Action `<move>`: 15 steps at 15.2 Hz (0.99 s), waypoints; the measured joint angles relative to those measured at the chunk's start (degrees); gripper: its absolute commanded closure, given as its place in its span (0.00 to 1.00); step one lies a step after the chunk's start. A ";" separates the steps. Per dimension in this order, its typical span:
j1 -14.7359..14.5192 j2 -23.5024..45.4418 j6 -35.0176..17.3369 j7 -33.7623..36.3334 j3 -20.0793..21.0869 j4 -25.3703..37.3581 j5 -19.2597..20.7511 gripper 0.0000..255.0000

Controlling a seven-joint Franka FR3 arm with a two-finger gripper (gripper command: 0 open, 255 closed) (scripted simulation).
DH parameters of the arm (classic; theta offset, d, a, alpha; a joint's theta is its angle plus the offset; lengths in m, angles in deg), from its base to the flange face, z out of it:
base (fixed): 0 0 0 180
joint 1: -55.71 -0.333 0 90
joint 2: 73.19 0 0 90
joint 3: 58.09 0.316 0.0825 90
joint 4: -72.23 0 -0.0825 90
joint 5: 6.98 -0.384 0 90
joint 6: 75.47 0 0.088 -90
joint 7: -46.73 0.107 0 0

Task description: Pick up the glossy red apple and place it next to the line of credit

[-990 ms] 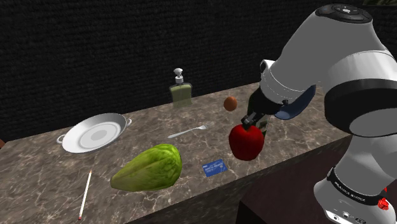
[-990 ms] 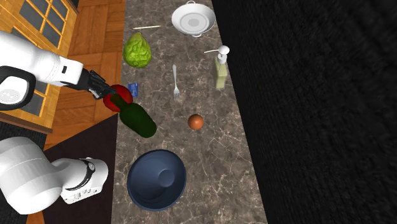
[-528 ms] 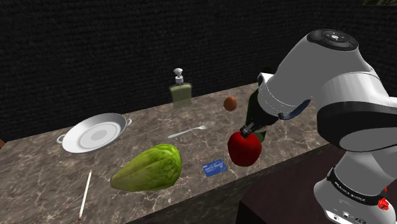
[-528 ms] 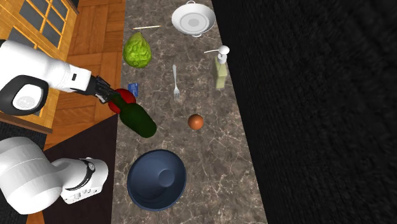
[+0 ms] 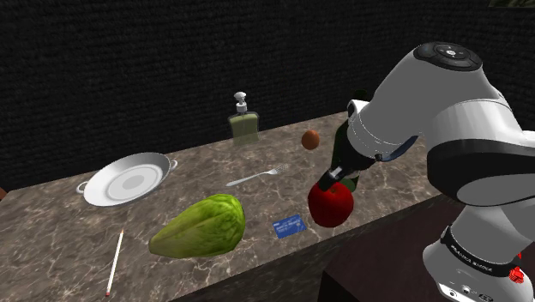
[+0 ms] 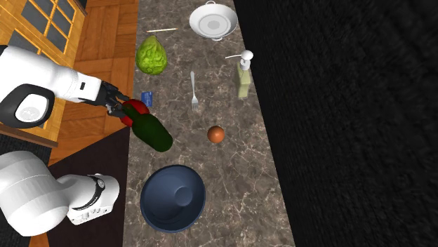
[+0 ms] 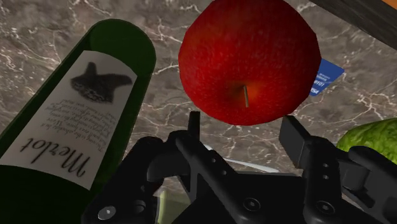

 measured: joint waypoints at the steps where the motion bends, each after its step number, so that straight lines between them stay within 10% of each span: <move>1: 0.00 0.00 0.00 0.00 0.00 0.00 0.00 0.00; 15: -2.14 -7.20 11.07 -0.29 -1.84 3.70 0.16 0.00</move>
